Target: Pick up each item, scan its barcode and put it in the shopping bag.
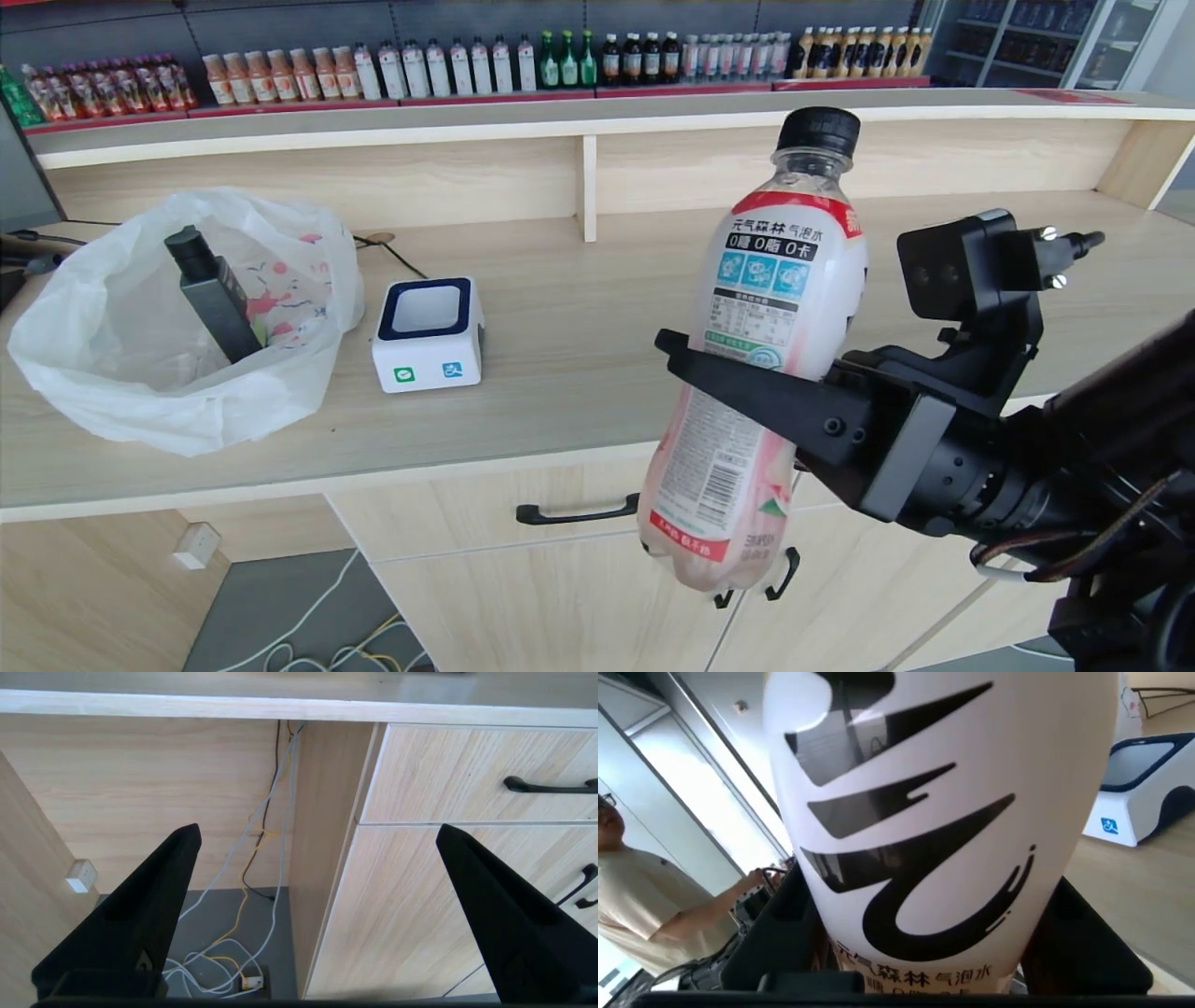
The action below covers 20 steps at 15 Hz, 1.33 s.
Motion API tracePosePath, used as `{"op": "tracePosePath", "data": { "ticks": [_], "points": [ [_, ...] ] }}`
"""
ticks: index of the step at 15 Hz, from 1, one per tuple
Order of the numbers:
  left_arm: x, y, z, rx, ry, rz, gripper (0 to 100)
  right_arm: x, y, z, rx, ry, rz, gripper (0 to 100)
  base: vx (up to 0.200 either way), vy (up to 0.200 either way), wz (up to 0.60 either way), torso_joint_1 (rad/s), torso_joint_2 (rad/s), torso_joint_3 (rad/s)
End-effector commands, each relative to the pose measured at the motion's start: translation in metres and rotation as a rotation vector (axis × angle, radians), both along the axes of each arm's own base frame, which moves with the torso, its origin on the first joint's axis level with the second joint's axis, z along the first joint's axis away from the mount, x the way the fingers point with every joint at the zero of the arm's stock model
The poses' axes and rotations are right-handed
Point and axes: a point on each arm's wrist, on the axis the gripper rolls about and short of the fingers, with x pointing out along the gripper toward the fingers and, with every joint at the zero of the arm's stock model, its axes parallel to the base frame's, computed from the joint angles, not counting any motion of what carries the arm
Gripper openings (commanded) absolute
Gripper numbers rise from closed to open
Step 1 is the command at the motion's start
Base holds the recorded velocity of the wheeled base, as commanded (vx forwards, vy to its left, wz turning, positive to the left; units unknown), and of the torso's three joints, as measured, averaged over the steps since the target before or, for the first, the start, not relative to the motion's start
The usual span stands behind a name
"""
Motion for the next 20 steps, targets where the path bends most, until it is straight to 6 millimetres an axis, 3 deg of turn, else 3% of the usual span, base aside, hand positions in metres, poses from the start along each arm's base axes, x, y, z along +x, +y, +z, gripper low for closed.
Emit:
{"op": "tracePosePath", "data": {
  "ticks": [1, 12, 20],
  "points": [
    [0.000, 0.000, 0.000, 0.000, 0.000, 0.001, 100, -0.008, 0.000, 0.005, 0.005, -0.021, 0.044, 0, 0.000, 0.000, 0.00, 0.000, 0.00, 0.000],
    [0.000, 0.000, 0.000, 0.000, 0.000, 0.001, 100, -0.023, -0.012, 0.019, 0.046, -0.008, 0.075, 0, 0.000, 0.000, 0.00, 0.000, 0.00, 0.000],
    [0.000, 0.000, 0.000, 0.000, 0.000, 0.001, 100, -0.023, -0.017, 0.014, 0.027, -0.040, 0.034, 0, 0.000, 0.000, 0.00, 0.000, 0.00, 0.000]
  ]
}}
